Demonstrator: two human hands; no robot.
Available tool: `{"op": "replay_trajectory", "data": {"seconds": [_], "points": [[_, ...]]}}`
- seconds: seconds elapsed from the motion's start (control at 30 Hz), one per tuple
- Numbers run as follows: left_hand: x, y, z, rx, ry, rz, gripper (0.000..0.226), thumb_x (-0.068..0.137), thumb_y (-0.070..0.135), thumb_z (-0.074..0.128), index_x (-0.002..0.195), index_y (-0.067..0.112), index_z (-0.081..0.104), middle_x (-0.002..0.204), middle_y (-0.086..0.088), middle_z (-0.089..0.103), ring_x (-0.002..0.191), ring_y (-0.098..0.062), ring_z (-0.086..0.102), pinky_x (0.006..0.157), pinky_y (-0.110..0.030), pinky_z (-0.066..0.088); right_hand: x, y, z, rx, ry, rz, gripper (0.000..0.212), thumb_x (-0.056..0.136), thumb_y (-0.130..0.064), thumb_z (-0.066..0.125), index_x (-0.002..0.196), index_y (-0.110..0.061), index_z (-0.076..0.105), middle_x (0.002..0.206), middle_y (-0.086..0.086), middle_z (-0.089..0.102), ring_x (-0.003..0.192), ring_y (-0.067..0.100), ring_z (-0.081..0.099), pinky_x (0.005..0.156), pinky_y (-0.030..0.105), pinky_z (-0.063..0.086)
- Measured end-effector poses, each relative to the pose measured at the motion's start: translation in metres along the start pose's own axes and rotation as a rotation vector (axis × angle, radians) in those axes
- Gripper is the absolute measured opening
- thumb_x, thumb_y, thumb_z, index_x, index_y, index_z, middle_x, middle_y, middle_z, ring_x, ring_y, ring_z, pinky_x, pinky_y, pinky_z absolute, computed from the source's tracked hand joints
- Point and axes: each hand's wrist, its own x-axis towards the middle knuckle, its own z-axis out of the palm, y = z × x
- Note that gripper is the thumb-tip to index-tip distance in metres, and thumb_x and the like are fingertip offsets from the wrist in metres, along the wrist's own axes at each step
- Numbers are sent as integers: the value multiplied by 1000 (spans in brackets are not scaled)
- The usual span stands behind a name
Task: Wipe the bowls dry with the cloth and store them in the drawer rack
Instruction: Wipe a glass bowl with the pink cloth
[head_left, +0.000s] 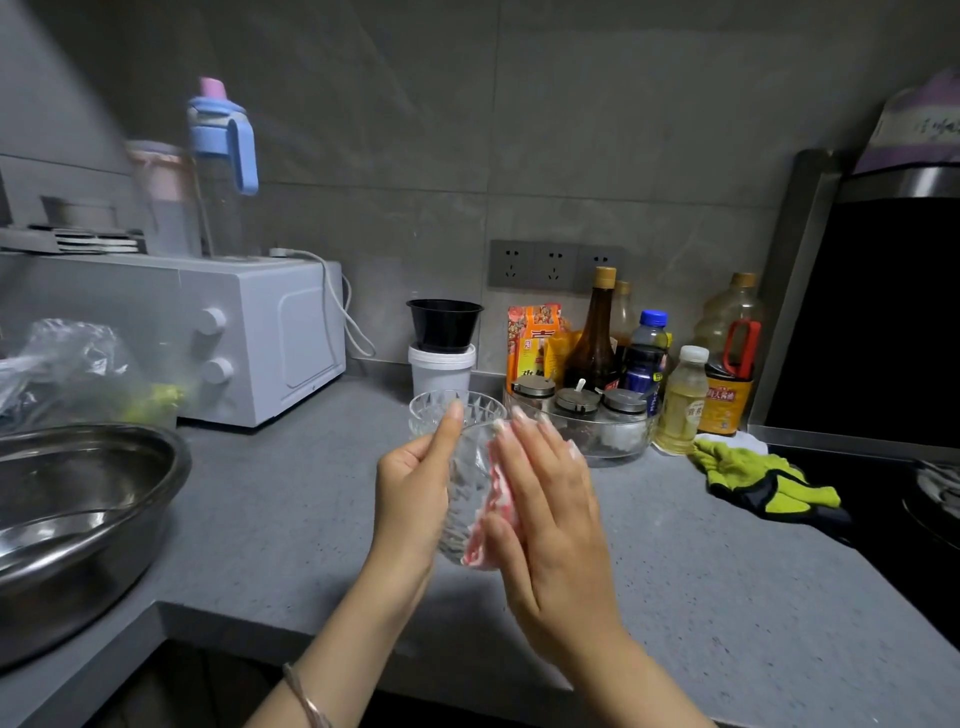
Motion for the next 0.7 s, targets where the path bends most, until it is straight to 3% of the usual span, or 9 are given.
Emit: {"op": "replay_trajectory", "data": {"seconds": [0.1, 0.17, 0.23, 0.3, 0.37, 0.47, 0.57, 0.63, 0.7], "points": [[-4, -1, 4, 22, -22, 27, 40, 81, 41, 65, 62, 5, 70, 62, -20, 66, 57, -26, 66, 55, -28, 53, 20, 4, -10, 37, 10, 98, 47, 98, -46, 28, 140, -29, 40, 140, -10, 46, 130, 5, 41, 105, 31, 37], [-8, 1, 5, 16, -20, 53, 67, 75, 54, 69, 78, -13, 62, 76, -39, 59, 64, -38, 63, 66, -44, 53, 27, 6, -13, 276, 31, 281, 41, 94, -50, 33, 120, -31, 57, 115, -17, 61, 105, -2, 56, 84, 25, 48], [-11, 4, 4, -2, 0, 48, 80, 72, 59, 70, 83, -18, 55, 80, -46, 54, 67, -43, 60, 70, -55, 53, 33, 7, -17, 623, 38, 474, 38, 93, -49, 38, 96, -20, 63, 84, -12, 65, 77, -4, 59, 66, 18, 48], [-11, 3, 2, -40, 19, 43, 63, 77, 49, 67, 76, -13, 62, 79, -38, 62, 66, -40, 66, 69, -49, 57, 36, 6, -24, 846, 36, 660, 32, 98, -34, 40, 78, -16, 56, 61, -9, 64, 57, -6, 58, 57, 11, 46], [-10, 2, -1, -56, -17, 17, 55, 78, 48, 64, 74, -7, 65, 79, -30, 67, 69, -35, 67, 72, -46, 57, 35, 7, -31, 962, 0, 804, 30, 101, -20, 38, 76, -25, 53, 51, -19, 63, 54, -12, 60, 53, 5, 47], [-6, 4, -7, 79, -125, 24, 79, 78, 62, 56, 84, -16, 59, 82, -34, 64, 77, -44, 65, 81, -48, 54, 35, 11, -38, 967, -7, 875, 31, 98, -21, 44, 72, -28, 60, 65, -11, 68, 67, -1, 67, 67, 15, 55], [-1, 5, -10, 246, -192, 109, 64, 84, 56, 45, 71, -4, 65, 70, -24, 64, 66, -30, 62, 73, -30, 51, 41, 12, -41, 884, 30, 853, 49, 92, -31, 49, 58, 2, 58, 48, 17, 55, 35, 6, 46, 39, 19, 39], [-5, 9, -5, 342, -237, 198, 53, 86, 53, 44, 55, 13, 60, 50, -4, 56, 51, -12, 52, 58, -19, 43, 44, 13, -41, 808, -59, 705, 49, 85, -42, 48, 46, -12, 54, 42, 5, 45, 36, 6, 36, 42, 21, 31], [-10, 7, 0, 417, -259, 285, 53, 85, 53, 48, 45, 18, 48, 43, 2, 42, 45, -11, 40, 51, -24, 36, 43, 17, -37, 727, -124, 597, 48, 85, -42, 47, 45, -16, 53, 42, -2, 46, 38, 7, 39, 43, 17, 34]]}}
